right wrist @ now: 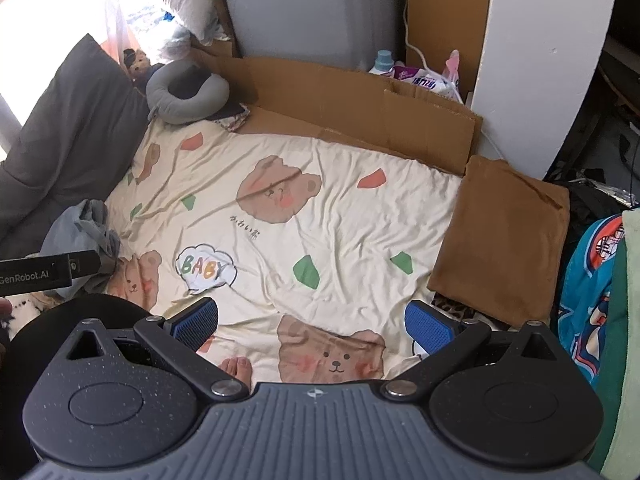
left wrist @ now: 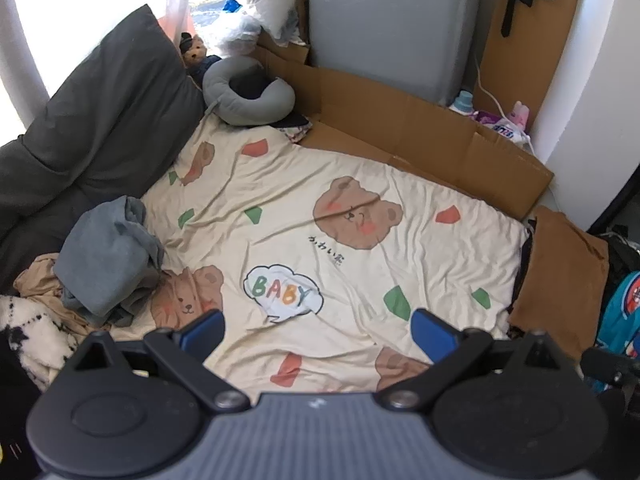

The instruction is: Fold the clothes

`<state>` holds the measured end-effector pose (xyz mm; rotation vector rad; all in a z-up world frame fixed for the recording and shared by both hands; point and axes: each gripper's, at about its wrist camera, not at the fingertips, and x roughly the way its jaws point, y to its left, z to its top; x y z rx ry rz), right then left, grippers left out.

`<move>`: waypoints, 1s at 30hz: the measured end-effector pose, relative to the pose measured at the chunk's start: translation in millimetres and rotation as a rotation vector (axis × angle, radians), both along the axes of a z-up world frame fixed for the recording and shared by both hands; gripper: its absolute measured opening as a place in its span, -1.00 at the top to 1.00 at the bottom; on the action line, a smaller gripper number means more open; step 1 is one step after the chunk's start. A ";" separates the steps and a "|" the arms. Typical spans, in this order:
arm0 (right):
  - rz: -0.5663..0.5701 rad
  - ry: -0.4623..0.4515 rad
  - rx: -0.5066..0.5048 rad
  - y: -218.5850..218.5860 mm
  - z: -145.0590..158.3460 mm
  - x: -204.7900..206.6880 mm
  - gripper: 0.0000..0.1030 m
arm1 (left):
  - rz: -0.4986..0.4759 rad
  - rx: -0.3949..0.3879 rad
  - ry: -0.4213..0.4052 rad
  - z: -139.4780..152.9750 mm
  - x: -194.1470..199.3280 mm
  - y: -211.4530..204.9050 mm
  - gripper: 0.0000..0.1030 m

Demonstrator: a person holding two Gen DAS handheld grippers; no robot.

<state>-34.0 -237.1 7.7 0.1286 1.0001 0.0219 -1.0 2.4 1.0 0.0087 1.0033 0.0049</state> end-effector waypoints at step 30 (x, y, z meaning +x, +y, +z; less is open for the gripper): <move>-0.003 0.034 0.013 2.7 -0.8 3.4 -0.98 | 0.001 0.025 -0.006 -2.1 2.0 -7.0 -0.95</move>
